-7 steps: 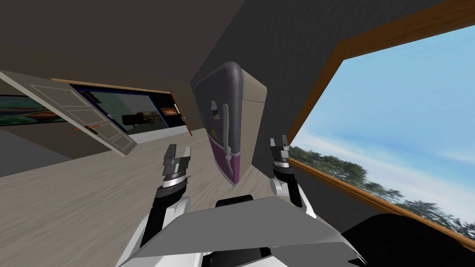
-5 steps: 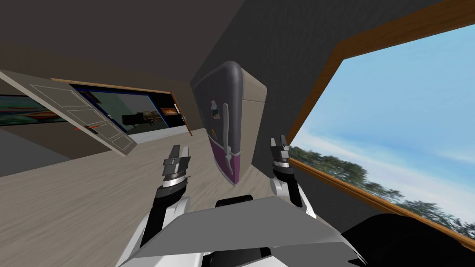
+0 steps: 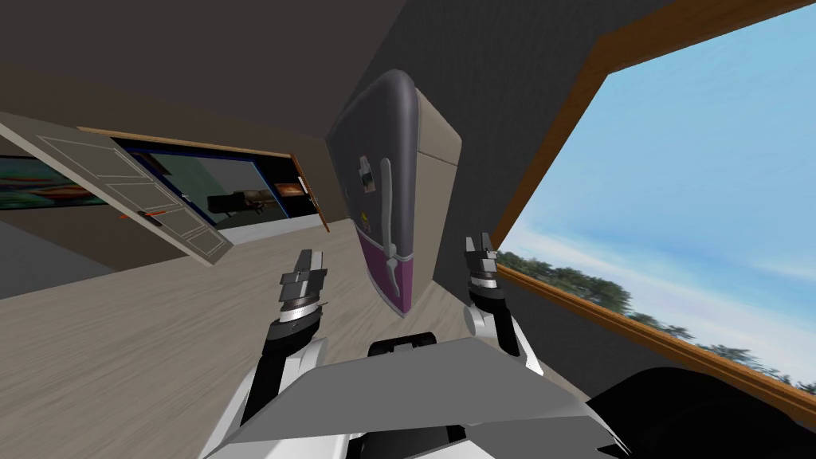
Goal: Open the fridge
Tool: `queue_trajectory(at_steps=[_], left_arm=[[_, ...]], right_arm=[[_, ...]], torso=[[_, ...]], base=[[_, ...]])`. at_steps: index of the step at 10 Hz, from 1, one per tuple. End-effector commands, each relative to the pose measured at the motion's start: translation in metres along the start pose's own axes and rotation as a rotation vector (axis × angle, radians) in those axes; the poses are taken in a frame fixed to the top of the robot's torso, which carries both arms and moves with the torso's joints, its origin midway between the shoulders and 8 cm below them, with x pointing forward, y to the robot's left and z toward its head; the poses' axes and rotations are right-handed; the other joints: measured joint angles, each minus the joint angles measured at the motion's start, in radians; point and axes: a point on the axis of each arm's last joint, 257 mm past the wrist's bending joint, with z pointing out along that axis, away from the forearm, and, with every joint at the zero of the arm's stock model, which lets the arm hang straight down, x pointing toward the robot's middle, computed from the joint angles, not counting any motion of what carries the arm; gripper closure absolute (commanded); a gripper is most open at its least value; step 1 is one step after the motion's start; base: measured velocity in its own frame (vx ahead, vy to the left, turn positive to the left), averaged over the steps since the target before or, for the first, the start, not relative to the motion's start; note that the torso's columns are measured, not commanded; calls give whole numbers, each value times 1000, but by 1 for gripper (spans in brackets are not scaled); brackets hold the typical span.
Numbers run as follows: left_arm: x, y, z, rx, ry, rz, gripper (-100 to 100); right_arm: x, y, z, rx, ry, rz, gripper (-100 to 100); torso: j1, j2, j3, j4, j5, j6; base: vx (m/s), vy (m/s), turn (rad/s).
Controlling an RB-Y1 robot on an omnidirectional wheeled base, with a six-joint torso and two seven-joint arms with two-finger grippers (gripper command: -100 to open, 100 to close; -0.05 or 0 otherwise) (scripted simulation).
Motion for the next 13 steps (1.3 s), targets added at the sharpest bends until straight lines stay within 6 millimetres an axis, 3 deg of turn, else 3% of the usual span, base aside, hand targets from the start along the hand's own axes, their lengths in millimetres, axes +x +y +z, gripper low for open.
queue_trajectory(at_steps=[1,2,3,5,13], left_arm=[[0,0,0,0,0,0,0],[0,0,0,0,0,0,0],[6,4,-1,-8,43,22,-100],[12,13,-3,-27,84,51,-100],[38,88,-27,-183,258,255,-100]], right_arm=[[0,0,0,0,0,0,0],[0,0,0,0,0,0,0],[0,0,0,0,0,0,0],[0,0,0,1,0,0,0],[0,0,0,1,0,0,0]], torso=[[0,74,-148,74,0,0],[0,148,-295,148,0,0],[0,221,-443,221,0,0],[-1,264,-532,264,0,0],[2,268,-537,268,1,0]], base=[[0,0,0],[0,0,0],[15,-12,-27],[23,-38,-44],[68,-94,-96]])
